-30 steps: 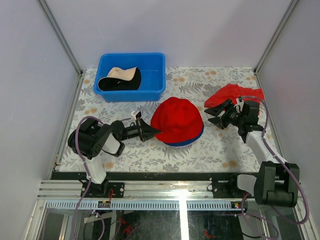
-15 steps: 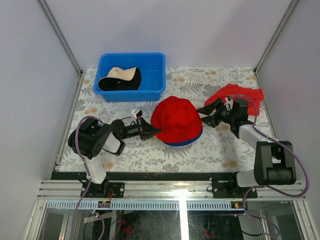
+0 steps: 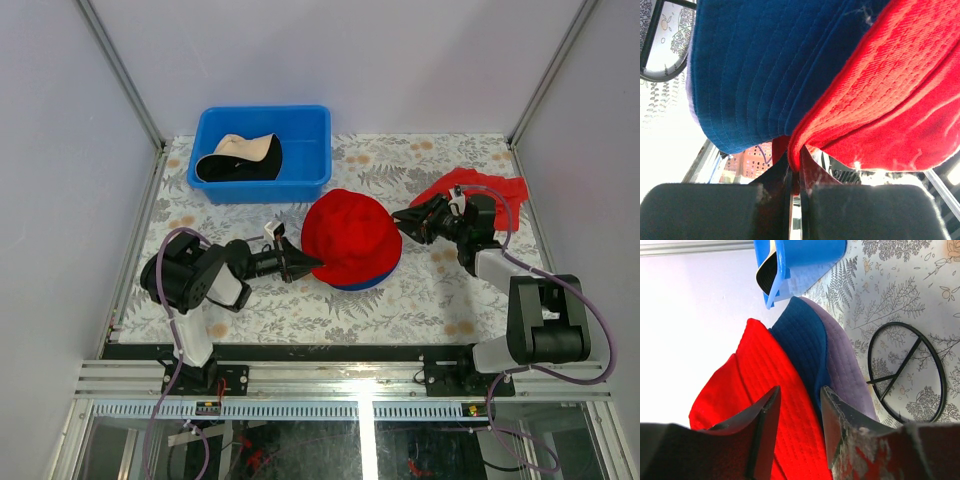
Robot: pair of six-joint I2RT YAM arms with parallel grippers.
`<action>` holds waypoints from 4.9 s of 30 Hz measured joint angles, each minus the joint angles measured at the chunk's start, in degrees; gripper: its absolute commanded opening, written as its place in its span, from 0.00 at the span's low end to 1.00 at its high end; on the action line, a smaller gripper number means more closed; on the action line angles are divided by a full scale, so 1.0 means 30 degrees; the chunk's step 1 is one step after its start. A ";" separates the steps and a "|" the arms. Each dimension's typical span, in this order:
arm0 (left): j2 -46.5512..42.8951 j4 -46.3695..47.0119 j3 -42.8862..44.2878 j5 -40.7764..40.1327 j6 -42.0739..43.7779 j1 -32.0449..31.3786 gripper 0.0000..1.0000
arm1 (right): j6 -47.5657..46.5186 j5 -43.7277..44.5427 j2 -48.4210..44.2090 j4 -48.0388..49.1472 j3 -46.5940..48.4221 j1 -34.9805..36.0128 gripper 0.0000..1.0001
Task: Stack the hats
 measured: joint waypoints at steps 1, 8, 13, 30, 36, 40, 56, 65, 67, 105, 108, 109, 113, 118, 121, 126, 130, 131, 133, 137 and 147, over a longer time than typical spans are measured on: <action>0.0066 0.0000 0.0000 0.0000 0.0000 0.0000 0.00 | 0.0131 -0.0058 0.0000 0.0204 -0.0087 -0.0015 0.42; 0.0197 0.0000 0.0131 0.0007 0.0000 0.0000 0.00 | 0.0758 -0.0364 0.0022 0.0823 -0.0386 -0.0204 0.45; 0.0270 0.0000 0.0262 0.0000 0.0000 0.0000 0.00 | -0.0299 -0.0197 -0.0073 -0.0605 -0.0131 -0.0437 0.48; 0.0648 0.0000 0.0816 0.0022 -0.0029 0.0000 0.00 | -0.1566 0.0124 0.0109 -0.1887 0.0780 -0.0568 0.50; 0.0874 0.0000 0.1078 0.0087 -0.0226 0.0000 0.00 | -0.1275 0.0109 0.1348 -0.1355 0.1086 -0.0131 0.53; 0.0954 -0.0007 0.1297 0.0160 -0.0262 0.0000 0.00 | -0.0714 0.0080 0.1545 -0.0634 0.1086 0.0233 0.49; 0.1027 0.0000 0.1326 0.0153 -0.0357 0.0036 0.00 | 0.0969 -0.0262 0.1180 0.1282 -0.0386 -0.0546 0.00; 0.1020 0.0029 0.1515 0.0168 -0.0546 0.0641 0.00 | -0.1370 0.0350 -0.0488 -0.2506 -0.0510 -0.1727 0.00; 0.1020 0.0029 0.1515 0.0233 -0.0583 0.0860 0.00 | -0.2186 0.0648 -0.0590 -0.3490 -0.0102 -0.1727 0.00; 0.2586 0.0219 0.2667 0.0379 -0.0350 0.0743 0.30 | -0.7708 0.4605 -0.3767 -1.1140 0.3118 -0.2011 0.26; 0.2579 0.0189 0.2667 0.0379 -0.0364 0.0743 0.34 | -0.7635 0.4262 -0.3949 -1.1103 0.3526 -0.1916 0.29; 0.2579 0.0189 0.2659 0.0379 -0.0364 0.0743 0.35 | -0.7577 0.4167 -0.3949 -1.1103 0.3650 -0.1785 0.29; 0.2317 0.0168 0.2426 0.0372 -0.0357 0.0794 0.39 | -0.7373 0.4102 -0.3949 -1.1125 0.4065 -0.0896 0.33; 0.1763 0.0182 0.1443 0.0372 -0.0219 0.1588 0.41 | -0.7198 0.4102 -0.3949 -1.1198 0.4131 -0.0029 0.36; 0.1734 0.0168 0.0729 0.0386 -0.0058 0.2455 0.41 | -0.7125 0.4124 -0.3949 -1.1205 0.4131 0.0226 0.36; 0.1734 0.0153 0.0058 0.0583 0.0262 0.4080 0.39 | -0.7147 0.4189 -0.3949 -1.1701 0.4357 0.0918 0.36; 0.1137 -0.0284 0.0102 0.0729 0.0386 0.5319 0.37 | -0.7162 0.4211 -0.3949 -1.2080 0.4619 0.1494 0.34; 0.0692 -0.0714 0.0240 0.0780 0.0554 0.5574 0.35 | -0.7169 0.4262 -0.3956 -1.2262 0.4619 0.1581 0.33; -0.0306 -0.1989 0.0860 0.0874 0.1093 0.5894 0.32 | -0.7257 0.4350 -0.4022 -1.2794 0.4619 0.1683 0.31; -0.2667 -0.8204 0.4328 0.0940 0.4612 0.6033 0.32 | -0.7577 0.4779 -0.4867 -1.4273 0.4612 0.1800 0.30; -0.2047 -1.7048 0.9967 0.0554 1.0040 0.5056 0.31 | -0.7584 0.5479 -0.6900 -1.5453 0.3679 0.2892 0.30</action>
